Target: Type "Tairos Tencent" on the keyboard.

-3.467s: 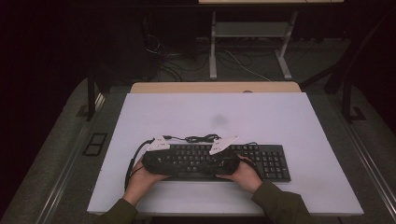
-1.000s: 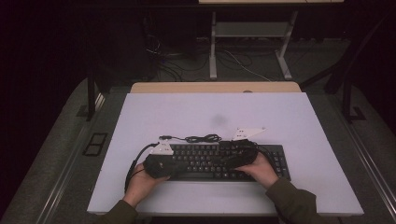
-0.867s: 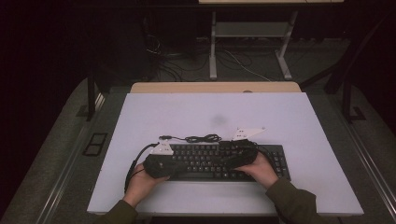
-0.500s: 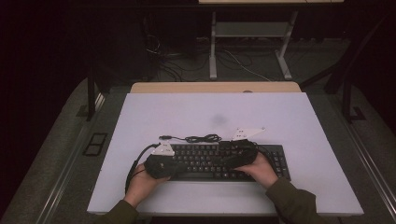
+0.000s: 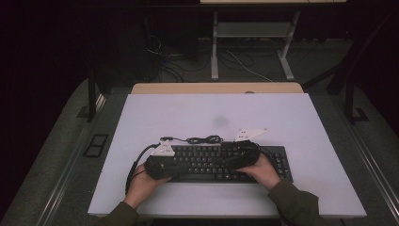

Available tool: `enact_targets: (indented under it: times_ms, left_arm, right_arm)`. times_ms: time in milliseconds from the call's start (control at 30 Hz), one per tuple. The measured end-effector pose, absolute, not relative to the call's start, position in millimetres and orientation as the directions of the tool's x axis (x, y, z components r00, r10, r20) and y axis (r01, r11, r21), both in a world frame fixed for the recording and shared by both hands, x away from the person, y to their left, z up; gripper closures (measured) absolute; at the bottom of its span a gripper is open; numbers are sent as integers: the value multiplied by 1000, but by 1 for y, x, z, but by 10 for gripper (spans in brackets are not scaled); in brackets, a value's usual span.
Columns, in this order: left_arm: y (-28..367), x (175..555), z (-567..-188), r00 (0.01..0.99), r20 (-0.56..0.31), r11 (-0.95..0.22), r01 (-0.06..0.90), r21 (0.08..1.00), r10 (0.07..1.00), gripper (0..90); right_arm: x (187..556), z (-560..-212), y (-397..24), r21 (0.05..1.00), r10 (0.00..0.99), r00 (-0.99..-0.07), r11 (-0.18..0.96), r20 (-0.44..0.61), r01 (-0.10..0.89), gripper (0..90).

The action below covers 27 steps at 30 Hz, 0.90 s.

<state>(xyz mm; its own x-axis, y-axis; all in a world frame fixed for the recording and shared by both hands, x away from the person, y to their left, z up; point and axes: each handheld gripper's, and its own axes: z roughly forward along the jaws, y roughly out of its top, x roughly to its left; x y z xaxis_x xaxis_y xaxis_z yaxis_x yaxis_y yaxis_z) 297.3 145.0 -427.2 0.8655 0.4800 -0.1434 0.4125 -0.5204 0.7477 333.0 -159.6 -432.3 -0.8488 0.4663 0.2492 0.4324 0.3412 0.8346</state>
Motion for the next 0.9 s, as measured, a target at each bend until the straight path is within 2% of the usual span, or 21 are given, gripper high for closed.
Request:
enact_targets:
  times_ms: [267,567,900]
  left_arm:
    - [146,297,-424,860,-143,-503,412,760,489,845]
    - [149,298,-418,855,-139,-481,406,777,499,891]
    - [154,308,-417,837,-132,-459,416,785,532,893]
  right_arm:
    - [333,-433,-160,834,465,-849,343,249,432,208]
    - [333,-432,-159,835,463,-851,344,248,430,208]
    - [333,-433,-159,834,463,-851,343,249,431,208]
